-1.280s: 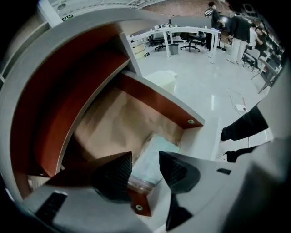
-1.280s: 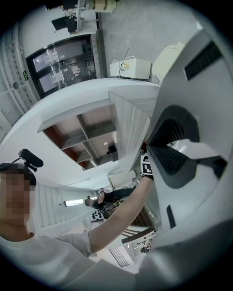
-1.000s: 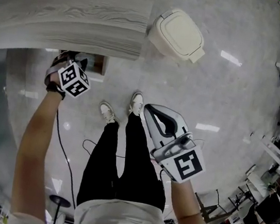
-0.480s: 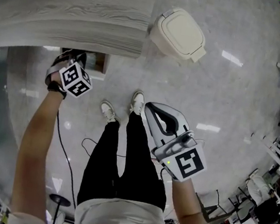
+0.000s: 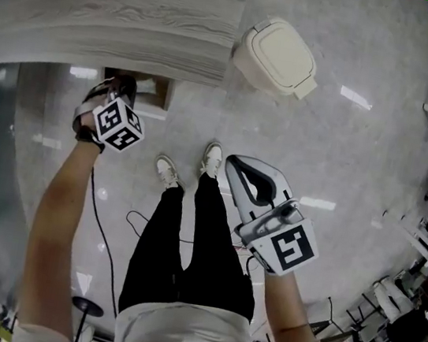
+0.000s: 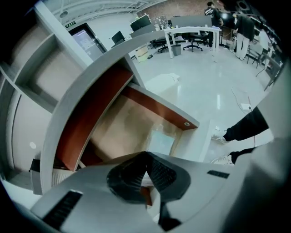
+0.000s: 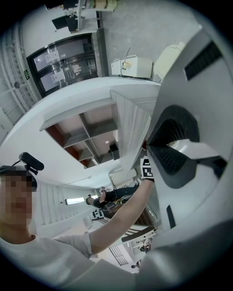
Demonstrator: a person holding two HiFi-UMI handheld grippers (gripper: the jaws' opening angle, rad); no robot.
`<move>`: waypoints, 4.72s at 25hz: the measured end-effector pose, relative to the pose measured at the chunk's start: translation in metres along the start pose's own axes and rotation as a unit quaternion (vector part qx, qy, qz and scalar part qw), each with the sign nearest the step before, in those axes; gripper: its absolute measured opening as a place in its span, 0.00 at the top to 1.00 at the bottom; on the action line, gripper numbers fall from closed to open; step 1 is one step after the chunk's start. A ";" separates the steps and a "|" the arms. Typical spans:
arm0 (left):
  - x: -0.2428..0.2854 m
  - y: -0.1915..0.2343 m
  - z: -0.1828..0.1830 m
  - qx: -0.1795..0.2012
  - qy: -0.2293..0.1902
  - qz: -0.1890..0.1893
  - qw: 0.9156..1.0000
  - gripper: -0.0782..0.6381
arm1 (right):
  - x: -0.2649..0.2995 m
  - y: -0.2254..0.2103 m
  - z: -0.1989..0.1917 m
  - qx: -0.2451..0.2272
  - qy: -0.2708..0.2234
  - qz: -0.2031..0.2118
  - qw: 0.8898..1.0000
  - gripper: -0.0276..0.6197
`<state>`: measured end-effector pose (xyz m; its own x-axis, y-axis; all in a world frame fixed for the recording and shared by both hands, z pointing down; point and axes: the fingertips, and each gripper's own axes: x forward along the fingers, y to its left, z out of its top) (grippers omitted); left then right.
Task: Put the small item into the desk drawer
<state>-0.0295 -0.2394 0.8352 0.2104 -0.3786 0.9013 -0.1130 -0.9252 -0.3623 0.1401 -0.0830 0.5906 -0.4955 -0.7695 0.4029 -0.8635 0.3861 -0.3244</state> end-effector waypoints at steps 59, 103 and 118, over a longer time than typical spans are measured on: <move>-0.333 0.068 0.055 -0.338 -0.222 0.128 0.906 0.87 | -0.096 0.122 0.174 -0.153 -0.103 0.064 0.981 0.92; -0.588 0.154 -0.071 -0.469 -0.409 0.302 0.722 0.87 | -0.062 0.160 0.323 -0.199 -0.194 0.101 0.955 0.92; -0.598 0.104 -0.107 -0.519 -0.424 0.311 0.674 0.87 | -0.101 0.133 0.306 -0.179 -0.189 0.040 0.965 0.92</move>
<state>-0.2712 -0.1069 0.2841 0.2386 -0.9705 0.0334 -0.9613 -0.2311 0.1501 0.1044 -0.1098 0.2449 -0.5515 -0.8338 0.0261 -0.8340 0.5517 0.0023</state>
